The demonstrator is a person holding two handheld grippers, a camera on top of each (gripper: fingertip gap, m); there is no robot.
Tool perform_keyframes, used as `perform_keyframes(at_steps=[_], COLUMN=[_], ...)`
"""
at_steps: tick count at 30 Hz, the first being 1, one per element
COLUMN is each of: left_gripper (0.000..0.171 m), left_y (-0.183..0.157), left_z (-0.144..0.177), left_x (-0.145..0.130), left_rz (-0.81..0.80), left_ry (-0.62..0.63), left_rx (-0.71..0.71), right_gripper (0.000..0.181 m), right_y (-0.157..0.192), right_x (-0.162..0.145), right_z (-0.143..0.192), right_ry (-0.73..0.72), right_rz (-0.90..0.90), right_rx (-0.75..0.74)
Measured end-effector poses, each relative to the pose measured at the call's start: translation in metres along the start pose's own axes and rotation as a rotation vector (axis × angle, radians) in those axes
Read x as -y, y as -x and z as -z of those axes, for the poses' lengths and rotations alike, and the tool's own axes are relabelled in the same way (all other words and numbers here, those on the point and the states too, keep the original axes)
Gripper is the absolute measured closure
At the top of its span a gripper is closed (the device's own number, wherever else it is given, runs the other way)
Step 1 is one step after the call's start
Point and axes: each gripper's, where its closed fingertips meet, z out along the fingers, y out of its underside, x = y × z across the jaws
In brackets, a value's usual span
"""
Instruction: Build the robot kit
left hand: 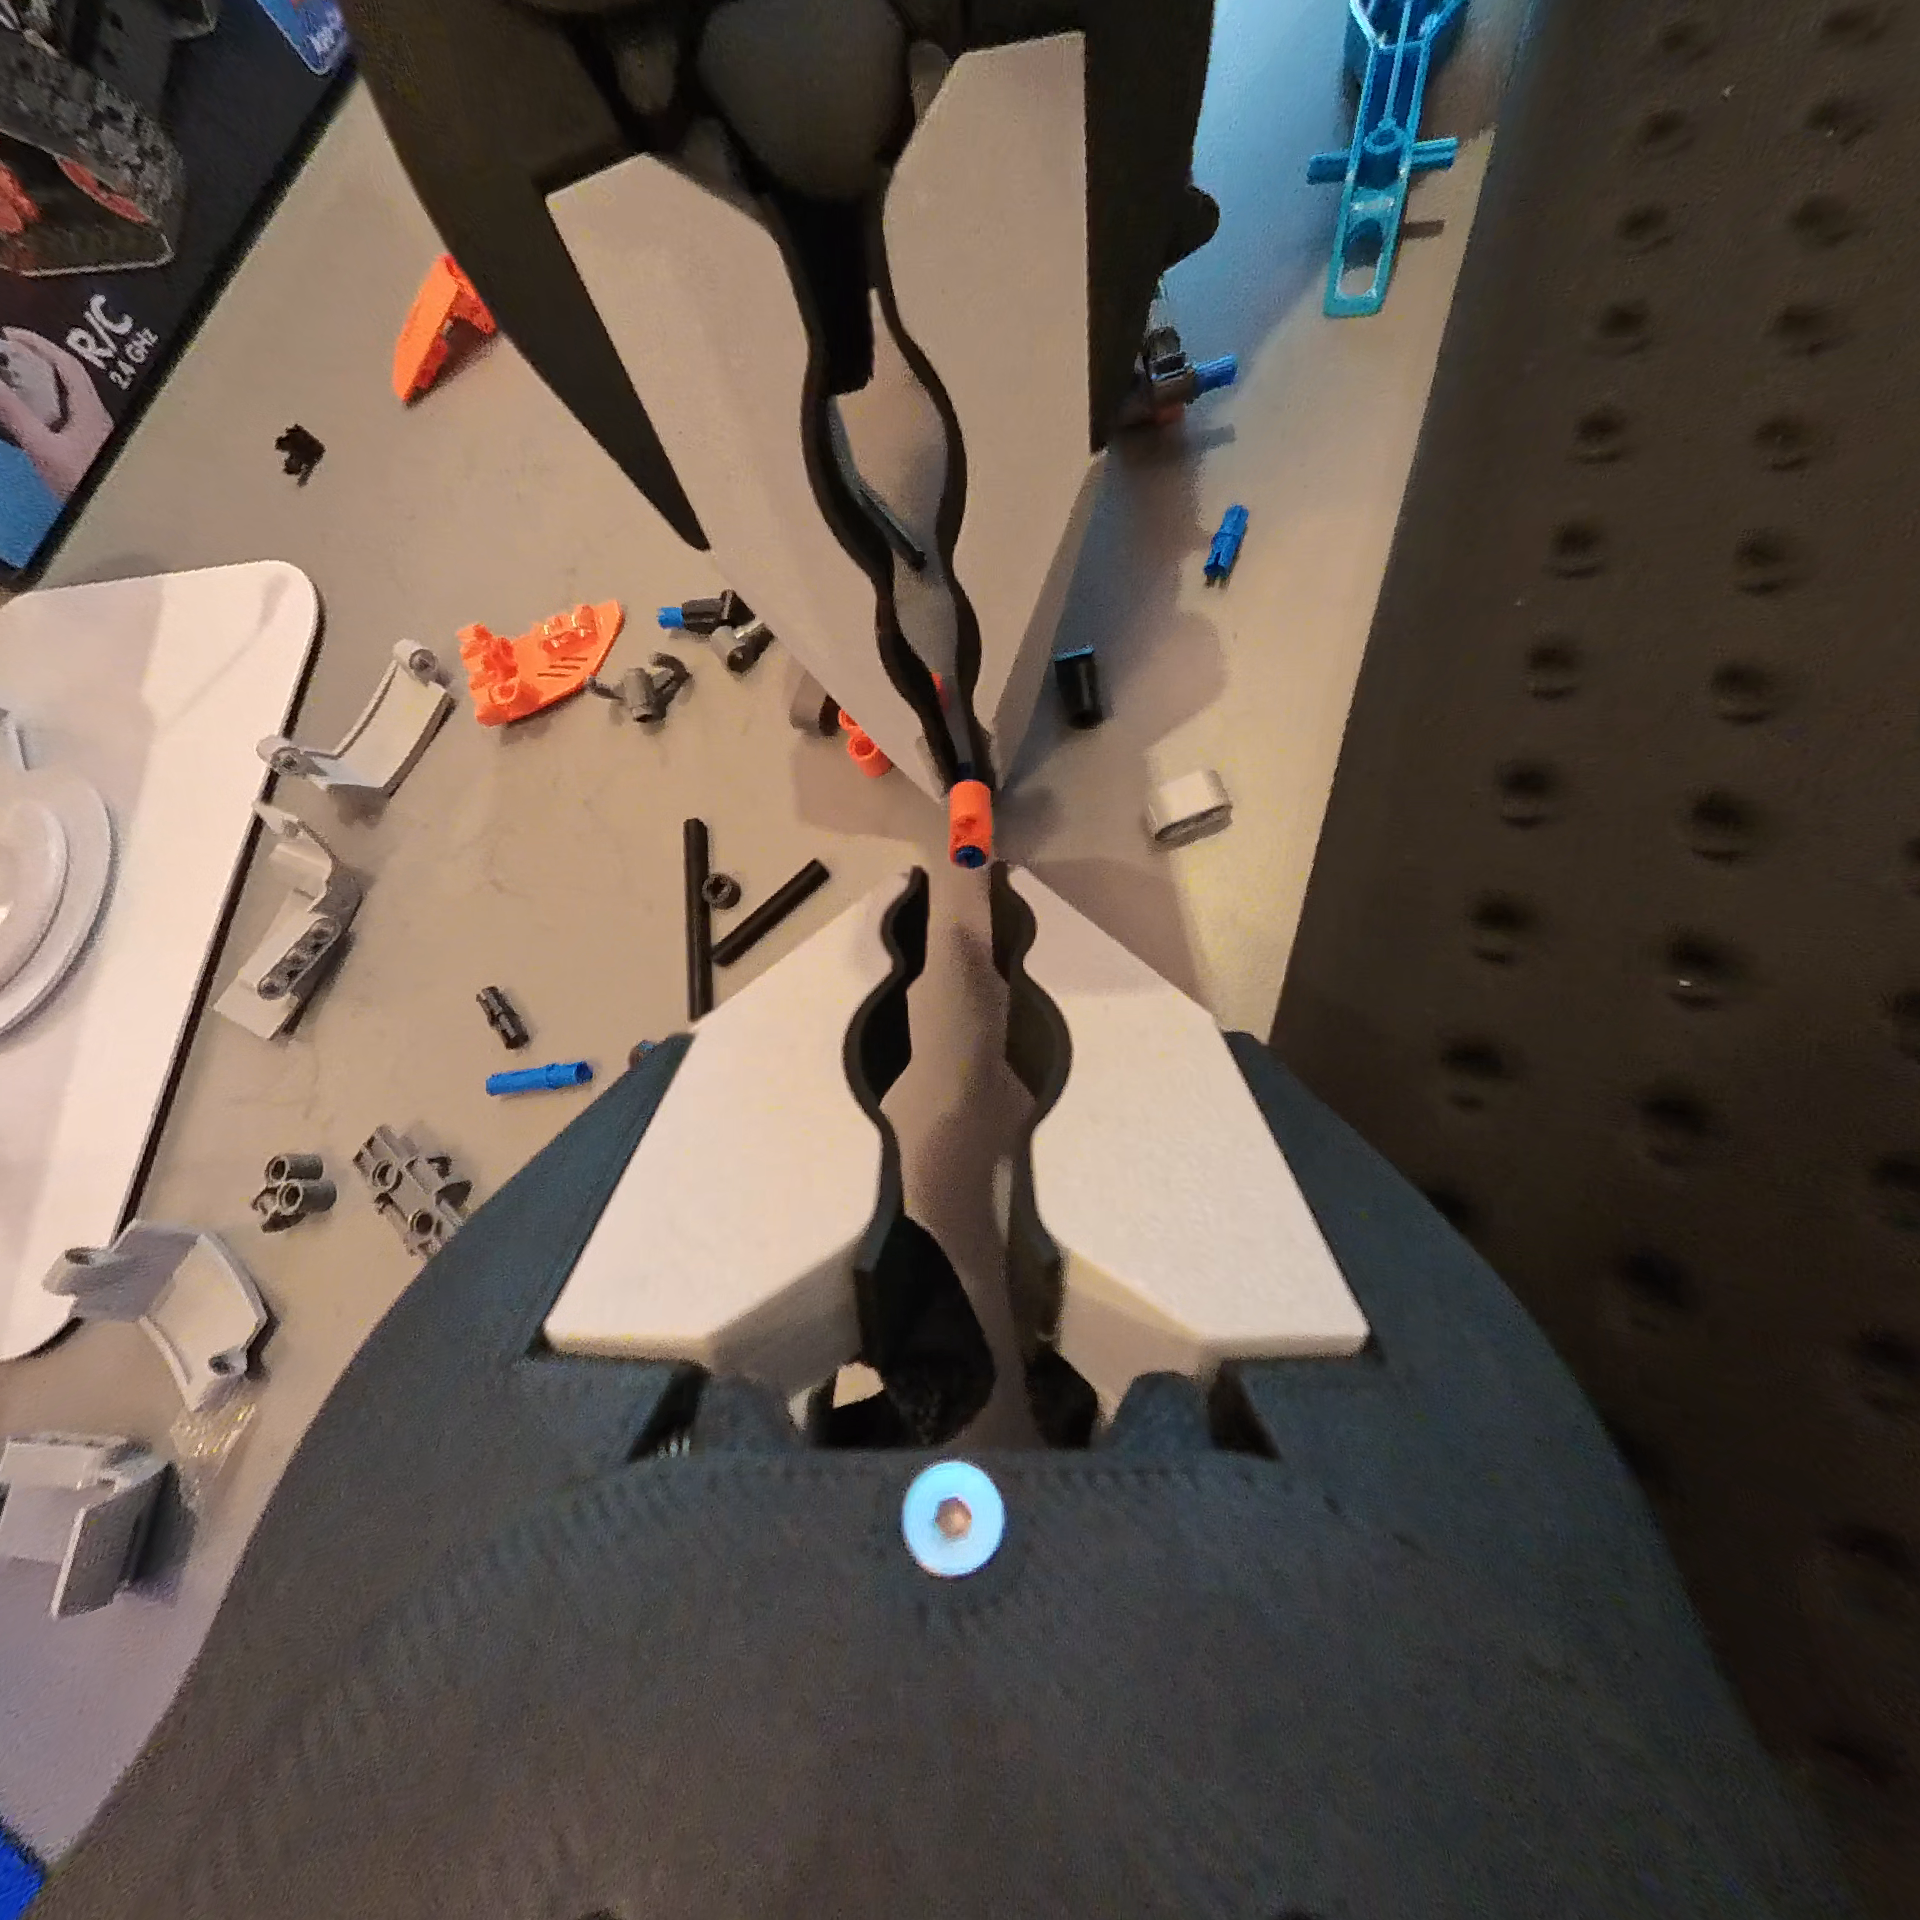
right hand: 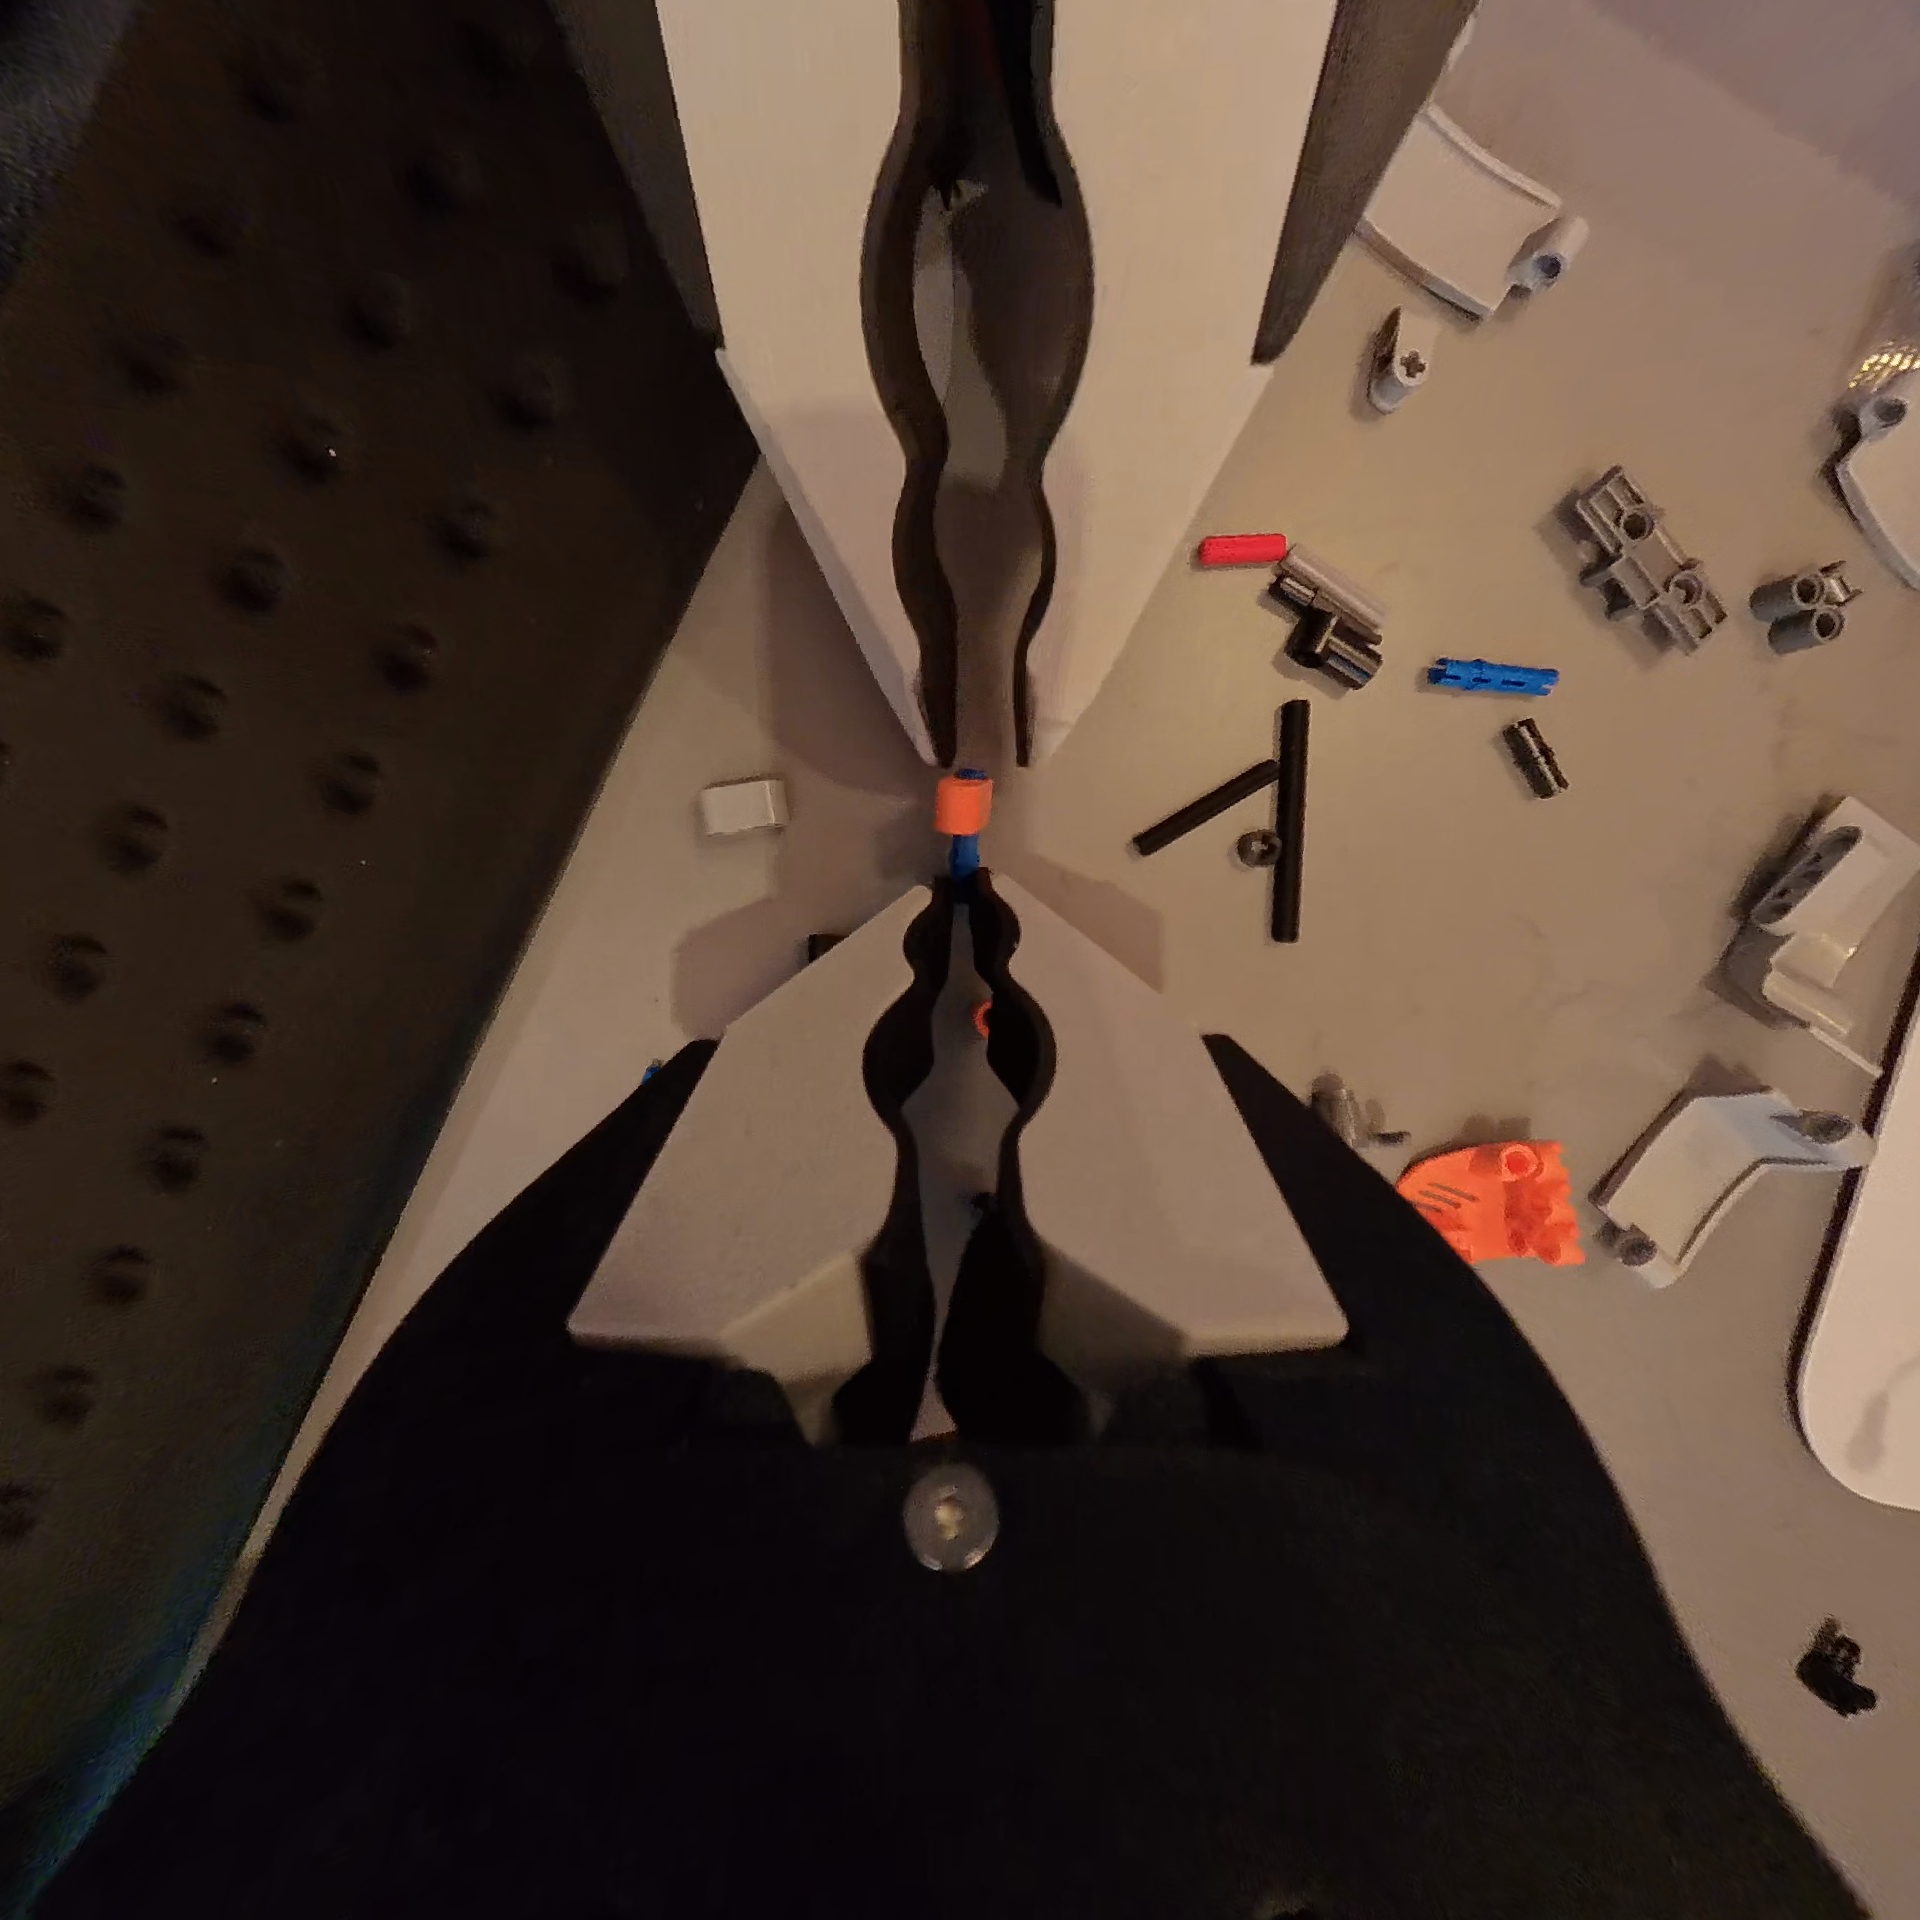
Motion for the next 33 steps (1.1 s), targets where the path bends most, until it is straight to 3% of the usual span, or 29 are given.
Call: perform_keyframes(at_steps=[33], left_gripper=[0.167], left_y=[-0.007], left_z=[-0.011], left_x=[0.007], left_rz=[-0.069], left_ry=[-0.012], left_rx=[0.009], right_gripper=[0.181], right_y=[0.004], right_x=[0.004], right_z=[-0.001], right_ry=[-0.055], right_rz=[-0.027], right_rx=[-0.023])
